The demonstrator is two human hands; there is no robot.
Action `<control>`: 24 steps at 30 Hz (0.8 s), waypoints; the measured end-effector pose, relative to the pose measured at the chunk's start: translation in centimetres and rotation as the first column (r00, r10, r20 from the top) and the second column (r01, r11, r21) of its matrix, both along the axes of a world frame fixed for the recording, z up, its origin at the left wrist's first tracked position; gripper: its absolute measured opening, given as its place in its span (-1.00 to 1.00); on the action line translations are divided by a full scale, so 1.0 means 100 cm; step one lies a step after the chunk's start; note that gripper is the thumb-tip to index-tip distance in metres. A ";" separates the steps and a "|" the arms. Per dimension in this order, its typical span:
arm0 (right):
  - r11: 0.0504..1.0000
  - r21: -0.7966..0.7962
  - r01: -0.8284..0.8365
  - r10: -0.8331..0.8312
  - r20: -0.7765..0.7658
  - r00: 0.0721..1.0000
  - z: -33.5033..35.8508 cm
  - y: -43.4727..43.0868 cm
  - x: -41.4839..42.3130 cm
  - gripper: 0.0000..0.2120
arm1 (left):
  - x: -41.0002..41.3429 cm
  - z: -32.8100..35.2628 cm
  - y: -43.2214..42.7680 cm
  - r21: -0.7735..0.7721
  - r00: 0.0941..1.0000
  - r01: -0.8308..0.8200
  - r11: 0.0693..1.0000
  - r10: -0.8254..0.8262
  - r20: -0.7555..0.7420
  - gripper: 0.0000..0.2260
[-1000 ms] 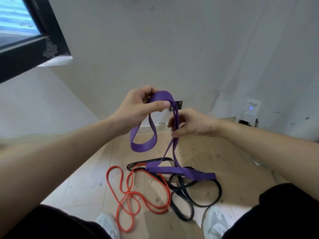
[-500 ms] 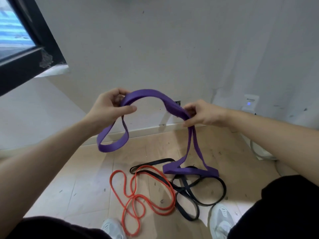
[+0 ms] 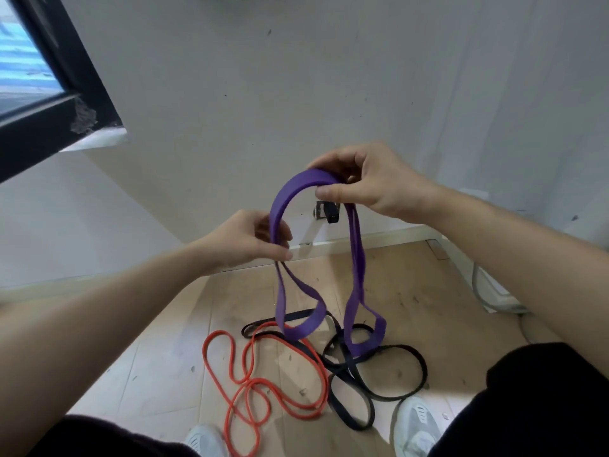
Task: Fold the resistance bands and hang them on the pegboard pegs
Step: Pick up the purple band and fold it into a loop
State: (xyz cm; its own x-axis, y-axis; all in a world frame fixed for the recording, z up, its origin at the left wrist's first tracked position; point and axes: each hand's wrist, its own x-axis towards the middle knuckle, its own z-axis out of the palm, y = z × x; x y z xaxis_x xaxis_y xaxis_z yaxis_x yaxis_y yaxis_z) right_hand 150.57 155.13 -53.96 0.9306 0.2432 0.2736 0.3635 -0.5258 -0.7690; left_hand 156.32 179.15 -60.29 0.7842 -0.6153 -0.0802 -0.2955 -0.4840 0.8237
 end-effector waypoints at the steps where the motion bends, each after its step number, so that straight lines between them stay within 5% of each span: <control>1: 1.000 -0.026 -0.010 0.010 0.001 1.000 -0.001 0.001 0.000 -0.66 | -0.001 0.003 -0.004 -0.067 1.000 -0.011 0.998 0.010 -0.013 -0.76; 8: 0.983 -0.174 -0.063 0.051 -0.073 0.996 -0.018 0.004 0.006 -0.59 | -0.019 0.016 -0.026 -0.310 1.000 -0.018 0.950 0.019 0.002 -0.60; 17: 0.986 -0.121 -0.111 0.078 -0.249 0.965 -0.054 0.004 0.015 -0.73 | -0.018 0.030 -0.019 -0.453 0.992 -0.061 0.889 0.102 0.067 -0.90; 24: 0.999 0.001 -0.045 0.044 -0.240 0.970 -0.036 -0.008 0.018 -0.75 | -0.009 0.031 -0.002 -0.510 0.982 -0.132 0.850 0.181 0.047 -0.82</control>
State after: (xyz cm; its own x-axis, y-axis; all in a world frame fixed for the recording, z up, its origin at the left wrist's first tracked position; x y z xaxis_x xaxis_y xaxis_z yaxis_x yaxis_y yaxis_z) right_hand 152.35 154.33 -57.53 0.9572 0.2864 0.0423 0.1916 -0.5171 -0.8342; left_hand 155.42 178.94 -57.18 0.8624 -0.4205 0.2818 -0.3351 -0.0570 0.9405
